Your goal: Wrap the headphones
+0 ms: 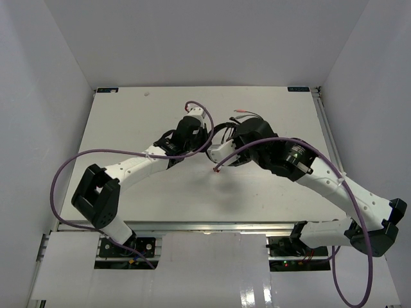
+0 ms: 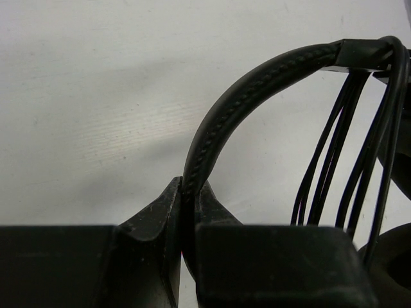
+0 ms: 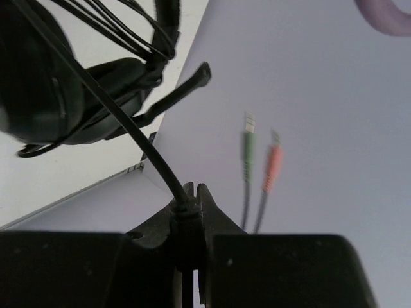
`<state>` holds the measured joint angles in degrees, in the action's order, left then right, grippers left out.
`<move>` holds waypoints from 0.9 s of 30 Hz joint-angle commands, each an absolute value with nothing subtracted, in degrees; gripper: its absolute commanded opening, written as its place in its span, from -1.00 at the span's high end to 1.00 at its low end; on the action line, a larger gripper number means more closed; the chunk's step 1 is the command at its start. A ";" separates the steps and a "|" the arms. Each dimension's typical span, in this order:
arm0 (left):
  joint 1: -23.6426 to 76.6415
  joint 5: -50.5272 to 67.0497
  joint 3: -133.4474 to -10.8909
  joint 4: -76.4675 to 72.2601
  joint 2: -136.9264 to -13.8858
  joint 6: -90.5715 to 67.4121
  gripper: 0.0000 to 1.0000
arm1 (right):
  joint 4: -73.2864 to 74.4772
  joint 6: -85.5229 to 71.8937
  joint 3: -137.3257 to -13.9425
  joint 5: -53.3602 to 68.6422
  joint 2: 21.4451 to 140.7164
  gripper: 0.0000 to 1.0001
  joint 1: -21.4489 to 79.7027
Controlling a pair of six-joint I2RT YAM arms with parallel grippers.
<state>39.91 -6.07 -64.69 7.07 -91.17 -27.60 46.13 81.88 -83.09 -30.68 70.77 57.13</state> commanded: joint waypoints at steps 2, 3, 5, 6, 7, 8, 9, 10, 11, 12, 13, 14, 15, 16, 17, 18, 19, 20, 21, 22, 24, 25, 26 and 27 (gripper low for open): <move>39.55 5.65 -59.41 1.10 -83.75 -19.29 1.00 | 29.83 83.44 -81.54 -29.86 67.42 0.85 55.38; 39.55 7.14 -58.54 0.95 -82.99 -18.43 1.00 | 29.21 82.83 -81.32 -28.77 67.62 0.85 54.50; 39.55 9.40 -57.20 0.73 -81.57 -17.34 1.00 | 28.77 81.26 -81.58 -26.50 68.57 0.85 52.56; 39.55 10.59 -56.65 0.62 -80.77 -16.88 1.00 | 28.74 79.89 -82.18 -24.83 69.17 0.85 51.07; 39.55 11.74 -56.14 0.54 -79.96 -16.43 1.00 | 28.74 78.49 -82.91 -23.12 69.70 0.85 49.50; 39.55 12.62 -55.73 0.59 -79.22 -16.06 1.00 | 28.74 77.47 -83.70 -21.78 70.08 0.85 48.20; 39.55 13.44 -55.40 0.68 -78.64 -15.64 1.00 | 28.79 76.44 -84.35 -20.30 70.49 0.85 46.80; 39.55 14.18 -55.24 0.84 -78.31 -15.16 1.00 | 28.91 75.38 -84.80 -18.60 70.98 0.85 45.22; 39.55 14.89 -55.08 1.06 -77.99 -14.70 1.00 | 28.99 74.38 -85.24 -16.92 71.41 0.85 43.73; 39.55 15.53 -54.93 1.50 -77.69 -14.35 1.00 | 28.94 73.59 -85.64 -15.34 71.66 0.85 42.59; 39.55 16.12 -54.85 1.95 -77.48 -13.96 1.00 | 28.96 72.97 -86.03 -14.07 72.02 0.85 41.65; 39.55 16.63 -54.84 2.40 -77.36 -13.51 1.00 | 29.08 72.56 -86.43 -13.21 72.53 0.85 40.96; 39.55 16.81 -54.84 3.07 -77.29 -13.01 1.00 | 29.04 72.46 -86.81 -12.71 73.09 0.85 40.37; 39.55 16.98 -54.91 3.63 -77.26 -12.56 1.00 | 29.03 72.17 -87.47 -11.99 73.78 0.84 39.83; 39.55 17.19 -55.03 4.05 -77.26 -12.18 1.00 | 29.07 71.67 -88.39 -10.97 74.58 0.84 39.33; 39.55 17.39 -55.08 4.45 -77.21 -11.76 1.00 | 29.24 71.10 -89.41 -9.99 75.40 0.83 38.71; 39.55 17.57 -55.02 4.81 -77.09 -11.28 1.00 | 29.60 70.44 -90.54 -9.03 76.23 0.81 37.93; 39.55 17.63 -55.07 5.24 -76.93 -11.00 1.00 | 29.92 70.00 -91.37 -8.36 76.94 0.80 37.23; 39.55 17.72 -55.13 5.62 -76.79 -10.73 1.00 | 30.28 69.59 -92.09 -7.72 77.54 0.79 36.63; 39.55 17.93 -55.23 5.87 -76.69 -10.46 1.00 | 30.64 69.28 -92.56 -7.04 77.94 0.78 36.35; 39.55 18.44 -55.60 6.57 -76.65 -9.85 1.00 | 30.98 68.80 -93.02 -5.60 78.63 0.76 36.21; 39.55 18.66 -55.91 7.15 -76.78 -9.50 1.00 | 31.16 68.54 -93.06 -5.06 78.73 0.76 36.21; 39.55 18.84 -56.18 7.45 -76.86 -9.17 1.00 | 31.40 68.19 -93.12 -4.65 78.91 0.76 36.17; 39.55 19.00 -56.42 7.65 -76.89 -8.87 1.00 | 31.65 67.82 -93.14 -4.25 79.11 0.76 36.09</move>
<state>39.10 14.19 -56.33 2.08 -78.65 -12.88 37.42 71.39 -88.55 -5.38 80.04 37.59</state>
